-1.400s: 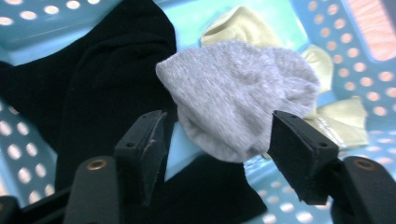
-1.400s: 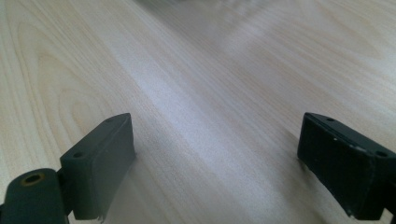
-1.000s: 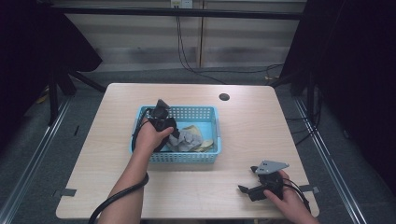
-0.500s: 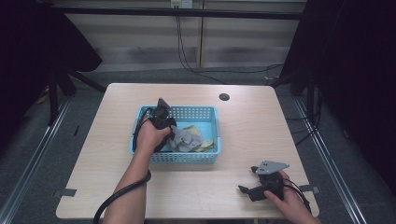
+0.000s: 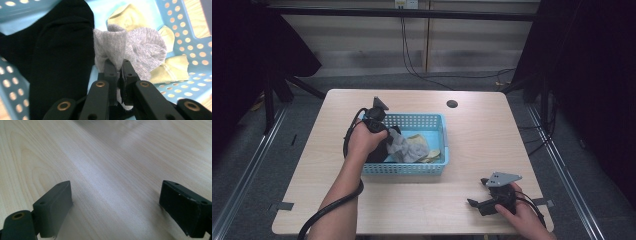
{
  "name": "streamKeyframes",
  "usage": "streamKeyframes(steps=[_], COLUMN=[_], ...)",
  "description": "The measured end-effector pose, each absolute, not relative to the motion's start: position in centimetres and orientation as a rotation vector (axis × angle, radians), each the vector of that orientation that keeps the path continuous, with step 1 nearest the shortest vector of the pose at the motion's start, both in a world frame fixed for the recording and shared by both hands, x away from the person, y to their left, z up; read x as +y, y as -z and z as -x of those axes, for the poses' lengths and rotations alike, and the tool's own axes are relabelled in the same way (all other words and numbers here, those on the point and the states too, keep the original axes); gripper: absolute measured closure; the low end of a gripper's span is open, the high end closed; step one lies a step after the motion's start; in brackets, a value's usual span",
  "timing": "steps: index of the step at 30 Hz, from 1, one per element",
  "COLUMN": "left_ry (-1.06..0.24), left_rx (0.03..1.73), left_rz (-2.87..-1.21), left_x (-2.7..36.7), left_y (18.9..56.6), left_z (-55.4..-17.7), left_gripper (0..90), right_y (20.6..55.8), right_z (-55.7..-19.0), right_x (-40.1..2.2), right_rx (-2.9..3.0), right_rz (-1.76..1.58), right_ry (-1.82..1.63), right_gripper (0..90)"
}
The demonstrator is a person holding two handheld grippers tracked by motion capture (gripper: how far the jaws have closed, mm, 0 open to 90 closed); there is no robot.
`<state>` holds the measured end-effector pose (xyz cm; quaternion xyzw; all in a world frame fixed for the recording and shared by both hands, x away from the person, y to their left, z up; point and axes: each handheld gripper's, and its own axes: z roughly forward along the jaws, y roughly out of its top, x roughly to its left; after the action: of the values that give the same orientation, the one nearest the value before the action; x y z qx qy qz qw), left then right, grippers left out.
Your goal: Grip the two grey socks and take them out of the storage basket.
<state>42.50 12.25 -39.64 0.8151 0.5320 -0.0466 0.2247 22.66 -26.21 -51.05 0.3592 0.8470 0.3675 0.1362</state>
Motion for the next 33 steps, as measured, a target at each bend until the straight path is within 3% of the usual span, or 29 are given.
streamKeyframes(steps=[33], left_ry=[0.084], left_rx=[1.454], left_rz=[-2.317], left_x=[15.0], left_y=[31.7], left_z=[-41.9], left_gripper=[85.6], right_y=[51.0], right_z=[-21.8], right_x=[-26.8], right_rx=[2.448], right_rz=[-1.05], right_ry=[-1.056], right_gripper=[10.7])
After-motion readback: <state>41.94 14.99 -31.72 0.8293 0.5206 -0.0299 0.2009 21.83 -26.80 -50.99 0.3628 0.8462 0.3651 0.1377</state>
